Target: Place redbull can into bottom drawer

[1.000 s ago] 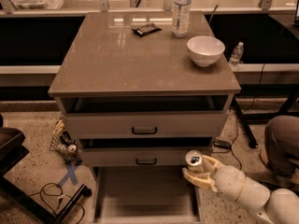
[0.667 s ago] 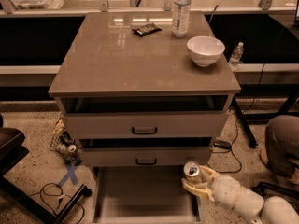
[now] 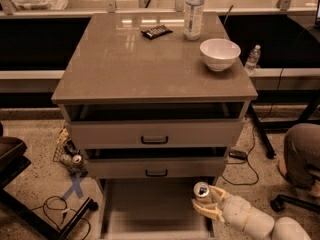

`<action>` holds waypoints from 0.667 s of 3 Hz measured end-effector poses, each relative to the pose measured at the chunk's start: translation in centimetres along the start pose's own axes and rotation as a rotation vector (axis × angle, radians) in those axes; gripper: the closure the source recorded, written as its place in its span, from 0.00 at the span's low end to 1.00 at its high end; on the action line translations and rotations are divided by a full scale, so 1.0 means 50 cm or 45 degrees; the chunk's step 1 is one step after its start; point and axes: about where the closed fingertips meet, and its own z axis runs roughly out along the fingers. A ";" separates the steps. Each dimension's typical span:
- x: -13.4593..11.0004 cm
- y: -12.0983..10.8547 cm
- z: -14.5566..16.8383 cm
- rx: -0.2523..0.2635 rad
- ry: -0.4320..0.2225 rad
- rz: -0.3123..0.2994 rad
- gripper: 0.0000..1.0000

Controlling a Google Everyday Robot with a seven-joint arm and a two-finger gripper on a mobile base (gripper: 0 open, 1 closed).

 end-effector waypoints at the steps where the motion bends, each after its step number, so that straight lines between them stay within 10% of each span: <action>1: 0.045 0.003 0.052 -0.024 -0.018 0.034 1.00; 2: 0.149 0.011 0.159 -0.104 -0.042 0.101 1.00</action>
Offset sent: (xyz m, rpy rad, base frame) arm 0.0804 0.1172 -0.1507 0.1365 0.1002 0.1616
